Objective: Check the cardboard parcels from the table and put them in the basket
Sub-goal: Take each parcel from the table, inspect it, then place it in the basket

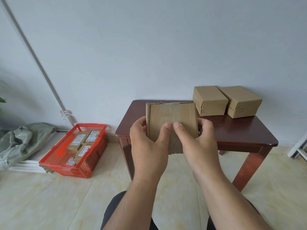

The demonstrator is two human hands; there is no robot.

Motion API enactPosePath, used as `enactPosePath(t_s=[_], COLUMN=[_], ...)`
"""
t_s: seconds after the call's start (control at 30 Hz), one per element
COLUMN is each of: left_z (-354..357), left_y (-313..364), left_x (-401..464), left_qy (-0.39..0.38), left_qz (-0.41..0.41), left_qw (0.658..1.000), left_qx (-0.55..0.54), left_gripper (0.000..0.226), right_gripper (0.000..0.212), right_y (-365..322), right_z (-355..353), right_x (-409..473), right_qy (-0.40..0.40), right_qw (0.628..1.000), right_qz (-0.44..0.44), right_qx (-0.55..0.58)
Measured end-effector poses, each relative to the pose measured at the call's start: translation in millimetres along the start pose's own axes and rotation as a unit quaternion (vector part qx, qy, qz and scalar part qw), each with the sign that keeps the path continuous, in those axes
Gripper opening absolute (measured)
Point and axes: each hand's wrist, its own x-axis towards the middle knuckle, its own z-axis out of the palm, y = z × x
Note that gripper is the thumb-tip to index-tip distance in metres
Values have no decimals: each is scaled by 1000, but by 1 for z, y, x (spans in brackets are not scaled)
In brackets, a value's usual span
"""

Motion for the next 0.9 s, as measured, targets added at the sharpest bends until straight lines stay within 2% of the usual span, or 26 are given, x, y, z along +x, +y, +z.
enactPosePath(t_s=[0.17,0.4,0.67,0.9], left_z=[-4,-3,-11,-9], left_y=[4,3,17,18], left_x=[2,-15,-10,-23], left_qy=[-8,-20,-17,-20], left_qz=[18,44,-11,10], left_qw=[999,997,1000,1000], left_qx=[35,60,1,7], left_gripper=[47,52,39,39], right_gripper=[49,53,45,45], right_y=[6,-2,-1,-12], right_z=[-3,-7,-10,-10], right_x=[-8,-2,-17,-16], right_qy=[-20,35,11,36], right_qw=[1000,999,997,998], right_qz=[-19,-21,-46,-31], right_qx=[-14,-29,-59,-35])
